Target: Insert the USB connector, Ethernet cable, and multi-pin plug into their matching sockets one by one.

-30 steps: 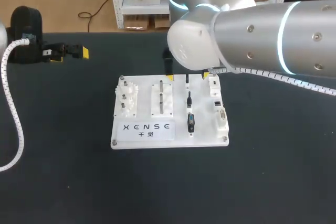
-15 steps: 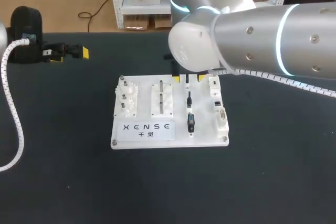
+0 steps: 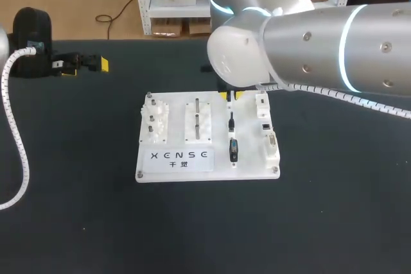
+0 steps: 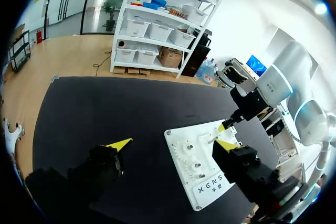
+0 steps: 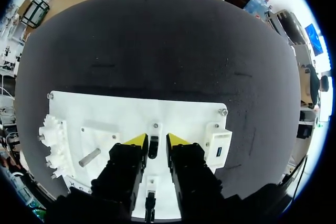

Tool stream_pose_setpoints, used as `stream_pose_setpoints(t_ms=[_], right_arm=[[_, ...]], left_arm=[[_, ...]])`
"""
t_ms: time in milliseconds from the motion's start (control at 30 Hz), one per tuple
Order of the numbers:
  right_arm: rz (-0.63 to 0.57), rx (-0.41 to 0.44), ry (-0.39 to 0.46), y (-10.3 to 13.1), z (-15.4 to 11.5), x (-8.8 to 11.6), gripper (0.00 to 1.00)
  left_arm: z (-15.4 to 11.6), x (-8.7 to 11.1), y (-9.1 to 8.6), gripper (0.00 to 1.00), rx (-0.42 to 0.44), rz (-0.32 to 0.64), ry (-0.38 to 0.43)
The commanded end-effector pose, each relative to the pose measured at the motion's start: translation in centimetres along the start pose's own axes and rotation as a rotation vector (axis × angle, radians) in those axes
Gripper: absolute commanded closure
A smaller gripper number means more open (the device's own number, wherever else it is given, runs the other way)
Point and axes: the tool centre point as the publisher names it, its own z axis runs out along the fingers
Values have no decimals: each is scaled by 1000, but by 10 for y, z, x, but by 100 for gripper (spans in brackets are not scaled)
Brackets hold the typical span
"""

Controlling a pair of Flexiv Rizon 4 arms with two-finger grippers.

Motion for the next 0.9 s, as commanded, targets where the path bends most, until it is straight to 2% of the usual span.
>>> stream_pose_setpoints(t_ms=[33, 500, 667, 900], right_arm=[[2, 0, -8, -1, -1, 3, 81], [-2, 1, 4, 0, -1, 3, 93], [-13, 0, -2, 1, -2, 3, 100], [-31, 10, -26, 2, -7, 4, 100]], left_arm=[[0, 0, 0, 0, 0, 0, 0], [0, 0, 0, 0, 0, 0, 0], [0, 0, 0, 0, 0, 0, 0], [0, 0, 0, 0, 0, 0, 0]])
